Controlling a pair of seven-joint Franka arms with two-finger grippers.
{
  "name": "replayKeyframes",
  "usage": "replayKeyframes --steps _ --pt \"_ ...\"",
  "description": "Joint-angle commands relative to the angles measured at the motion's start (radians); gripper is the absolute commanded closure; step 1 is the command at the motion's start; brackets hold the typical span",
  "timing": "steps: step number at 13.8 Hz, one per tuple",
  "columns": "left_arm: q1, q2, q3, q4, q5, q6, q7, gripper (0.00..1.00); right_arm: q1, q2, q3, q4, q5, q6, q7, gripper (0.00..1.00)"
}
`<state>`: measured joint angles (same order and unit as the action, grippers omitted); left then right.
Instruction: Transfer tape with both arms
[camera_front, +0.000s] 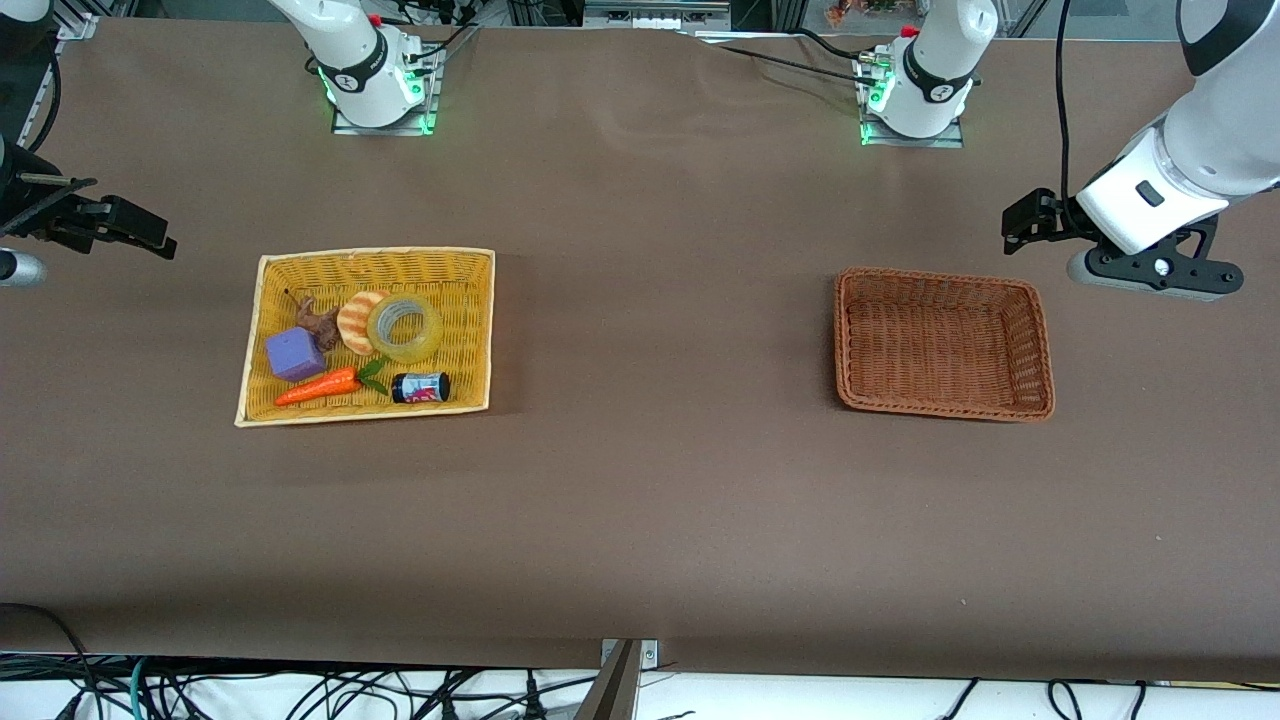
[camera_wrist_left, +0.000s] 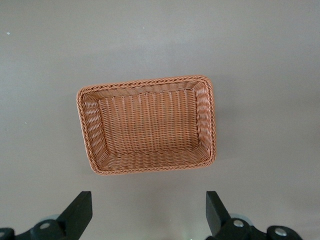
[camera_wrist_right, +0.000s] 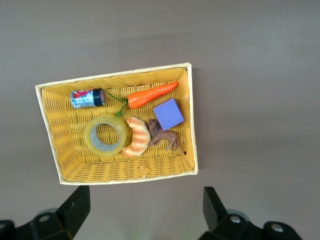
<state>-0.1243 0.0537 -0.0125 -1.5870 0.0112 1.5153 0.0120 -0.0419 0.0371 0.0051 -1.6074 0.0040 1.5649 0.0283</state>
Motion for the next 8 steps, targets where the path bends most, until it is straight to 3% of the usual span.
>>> replayKeyframes --steps 1,8 --pt "0.002 0.014 -0.003 0.030 0.035 -0.021 0.017 0.00 -0.015 0.012 0.015 0.030 -0.013 -0.016 -0.010 0.00" --pt "0.002 0.015 -0.001 0.030 0.035 -0.023 0.017 0.00 -0.016 0.018 0.013 0.030 -0.027 -0.017 -0.010 0.00"
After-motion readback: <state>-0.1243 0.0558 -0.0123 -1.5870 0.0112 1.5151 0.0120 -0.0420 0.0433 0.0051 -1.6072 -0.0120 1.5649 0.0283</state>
